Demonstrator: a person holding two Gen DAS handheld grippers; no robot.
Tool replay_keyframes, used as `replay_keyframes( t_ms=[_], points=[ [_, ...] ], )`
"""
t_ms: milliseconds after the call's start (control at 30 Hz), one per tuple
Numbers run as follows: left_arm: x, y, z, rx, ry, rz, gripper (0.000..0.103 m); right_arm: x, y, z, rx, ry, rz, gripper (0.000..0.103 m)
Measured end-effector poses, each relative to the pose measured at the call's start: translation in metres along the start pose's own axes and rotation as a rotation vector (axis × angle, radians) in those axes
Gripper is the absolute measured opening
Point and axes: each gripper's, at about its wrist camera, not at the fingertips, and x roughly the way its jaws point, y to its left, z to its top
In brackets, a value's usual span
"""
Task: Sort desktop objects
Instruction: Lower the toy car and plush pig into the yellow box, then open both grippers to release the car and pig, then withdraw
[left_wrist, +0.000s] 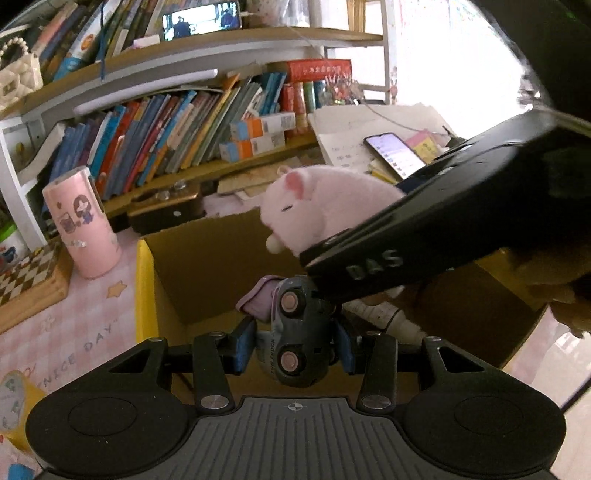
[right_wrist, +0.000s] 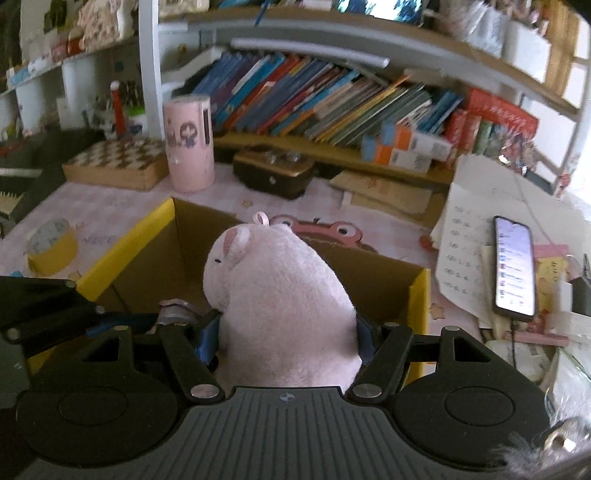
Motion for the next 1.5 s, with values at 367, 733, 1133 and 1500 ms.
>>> replay_keyframes(
  t_ms=[367,733,1133,1500],
  points=[
    [-0.001,0.003,-0.006,0.007,-0.019,0.03,0.06,0.053,-0.002,0.016,-0.013,0.168,0.084,0.068],
    [-0.027,0.01,-0.008,-0.027,-0.09,0.056,0.08,0.049,0.001,0.023,-0.016,0.117,0.057,0.09],
    [-0.082,0.023,-0.011,-0.09,-0.219,0.08,0.088,-0.034,0.008,0.014,0.05,-0.099,0.001,0.091],
    [-0.117,0.052,-0.03,-0.161,-0.258,0.122,0.088,-0.098,0.009,-0.021,0.17,-0.217,-0.091,0.094]
  ],
)
